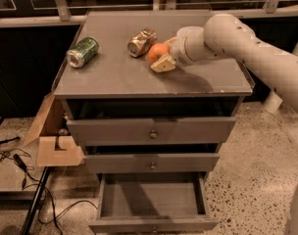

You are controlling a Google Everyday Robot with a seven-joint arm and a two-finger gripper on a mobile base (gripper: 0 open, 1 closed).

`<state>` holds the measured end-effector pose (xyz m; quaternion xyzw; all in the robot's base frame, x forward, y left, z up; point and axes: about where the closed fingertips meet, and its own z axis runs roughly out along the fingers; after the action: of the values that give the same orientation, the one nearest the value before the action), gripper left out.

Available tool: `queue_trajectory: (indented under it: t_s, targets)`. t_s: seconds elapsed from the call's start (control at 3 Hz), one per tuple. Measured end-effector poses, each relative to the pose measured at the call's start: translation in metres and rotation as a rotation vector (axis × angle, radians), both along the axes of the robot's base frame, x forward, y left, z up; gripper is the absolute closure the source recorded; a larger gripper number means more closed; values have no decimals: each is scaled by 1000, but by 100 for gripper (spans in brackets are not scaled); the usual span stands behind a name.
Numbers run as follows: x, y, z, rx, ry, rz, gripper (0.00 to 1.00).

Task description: Place orange into bottom drawer

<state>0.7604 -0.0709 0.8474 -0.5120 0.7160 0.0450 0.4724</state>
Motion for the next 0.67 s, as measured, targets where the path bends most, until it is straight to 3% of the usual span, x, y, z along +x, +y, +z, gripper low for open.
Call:
queue_trajectory:
  t_s: [0.33, 0.67]
  targets:
    - [-19, 2, 8, 3, 3, 42, 100]
    - [-60, -5, 27, 14, 12, 99, 100]
